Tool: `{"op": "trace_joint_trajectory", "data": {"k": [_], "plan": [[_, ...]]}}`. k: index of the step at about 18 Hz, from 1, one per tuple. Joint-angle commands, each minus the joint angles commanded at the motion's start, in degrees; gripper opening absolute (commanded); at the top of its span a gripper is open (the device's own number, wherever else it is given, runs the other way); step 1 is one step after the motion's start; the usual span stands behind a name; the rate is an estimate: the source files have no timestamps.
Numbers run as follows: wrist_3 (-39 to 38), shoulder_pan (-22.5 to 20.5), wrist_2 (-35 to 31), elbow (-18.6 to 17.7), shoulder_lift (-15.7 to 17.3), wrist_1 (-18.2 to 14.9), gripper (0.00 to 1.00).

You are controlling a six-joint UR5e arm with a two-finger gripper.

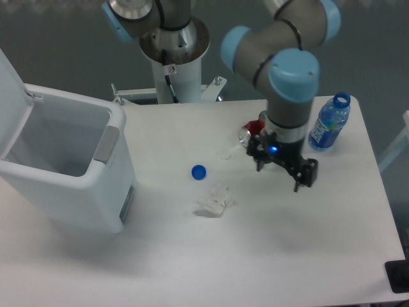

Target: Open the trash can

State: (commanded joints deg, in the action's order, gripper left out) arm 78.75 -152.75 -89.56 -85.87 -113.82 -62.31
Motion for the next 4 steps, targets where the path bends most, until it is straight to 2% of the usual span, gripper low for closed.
{"op": "trace_joint_trajectory", "data": {"k": [4], "plan": [[0.0, 0.2, -0.8, -0.2, -0.2, -0.2, 1.0]]}}
